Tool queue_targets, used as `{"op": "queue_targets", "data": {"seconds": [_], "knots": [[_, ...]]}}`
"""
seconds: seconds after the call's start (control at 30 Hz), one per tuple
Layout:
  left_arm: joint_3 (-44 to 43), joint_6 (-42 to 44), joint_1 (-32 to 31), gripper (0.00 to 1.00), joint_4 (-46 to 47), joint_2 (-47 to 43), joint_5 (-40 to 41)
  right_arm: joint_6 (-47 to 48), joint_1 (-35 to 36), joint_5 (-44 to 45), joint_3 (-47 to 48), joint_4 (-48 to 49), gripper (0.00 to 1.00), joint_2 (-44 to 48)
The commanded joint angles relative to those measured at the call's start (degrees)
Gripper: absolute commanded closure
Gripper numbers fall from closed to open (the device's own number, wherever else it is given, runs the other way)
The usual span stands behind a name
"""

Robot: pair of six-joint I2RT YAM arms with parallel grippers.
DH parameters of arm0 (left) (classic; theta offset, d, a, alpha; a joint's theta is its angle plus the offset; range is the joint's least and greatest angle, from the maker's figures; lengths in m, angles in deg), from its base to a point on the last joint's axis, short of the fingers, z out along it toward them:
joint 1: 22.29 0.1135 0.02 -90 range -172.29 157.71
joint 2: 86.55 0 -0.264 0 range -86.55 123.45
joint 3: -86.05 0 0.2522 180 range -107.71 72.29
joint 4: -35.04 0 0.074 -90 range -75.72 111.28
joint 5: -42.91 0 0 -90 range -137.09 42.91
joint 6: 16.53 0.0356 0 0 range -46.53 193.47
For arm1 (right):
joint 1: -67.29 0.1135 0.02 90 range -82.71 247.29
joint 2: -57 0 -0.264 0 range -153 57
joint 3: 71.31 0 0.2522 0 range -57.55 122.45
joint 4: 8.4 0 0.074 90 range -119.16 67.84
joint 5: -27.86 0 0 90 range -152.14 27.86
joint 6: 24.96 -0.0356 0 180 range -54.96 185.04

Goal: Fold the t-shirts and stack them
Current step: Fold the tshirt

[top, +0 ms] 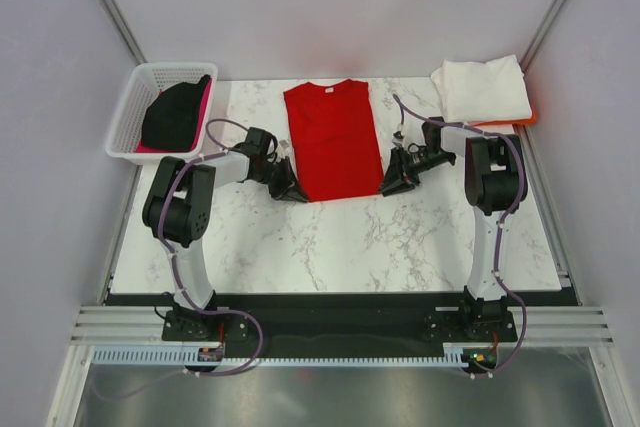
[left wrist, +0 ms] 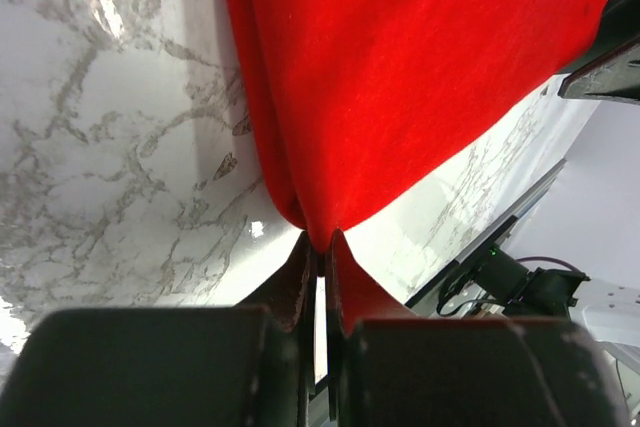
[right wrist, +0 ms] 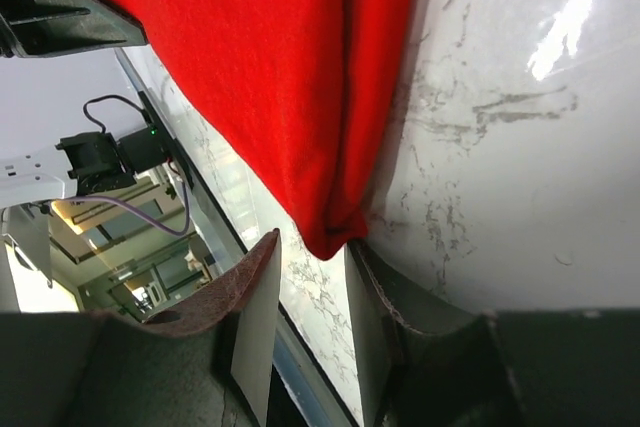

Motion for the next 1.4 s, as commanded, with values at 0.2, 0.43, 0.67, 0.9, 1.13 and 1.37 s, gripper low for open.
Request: {"op": "queue_targets", "data": {"seconds": [0.2, 0.43, 0.67, 0.9, 1.13, 1.37], "knots": [[-0.7, 1.8, 1.0, 0.98, -0.4, -1.8, -0.4, 0.1, 0.1, 11.6, 1.3, 5.9, 0.64, -2.8], [-0.8, 2.9, 1.2, 0.98, -0.3, -2.7, -0.5, -0.4, 3.2, 15.1, 1.1, 6.7, 0.76, -2.3], [-0.2, 3.8, 1.5, 0.98, 0.3, -3.8, -0.9, -3.7, 5.1, 15.6, 0.7, 8.8, 0.86, -1.3], [-1.7, 6.2, 3.6, 0.98, -1.8, -7.1, -0.8, -5.0, 5.7, 15.0, -6.6, 9.9, 1.0, 8.8], [-4.5, 8.8, 4.4, 0.98, -4.6, -11.4, -3.6, -8.1, 5.3, 13.7, -19.5, 11.2, 1.0, 27.1], [-1.8, 10.1, 4.2, 0.98, -6.8, -18.2, -4.9, -8.4, 4.2, 12.8, -27.0, 10.2, 1.0, 40.8]]}}
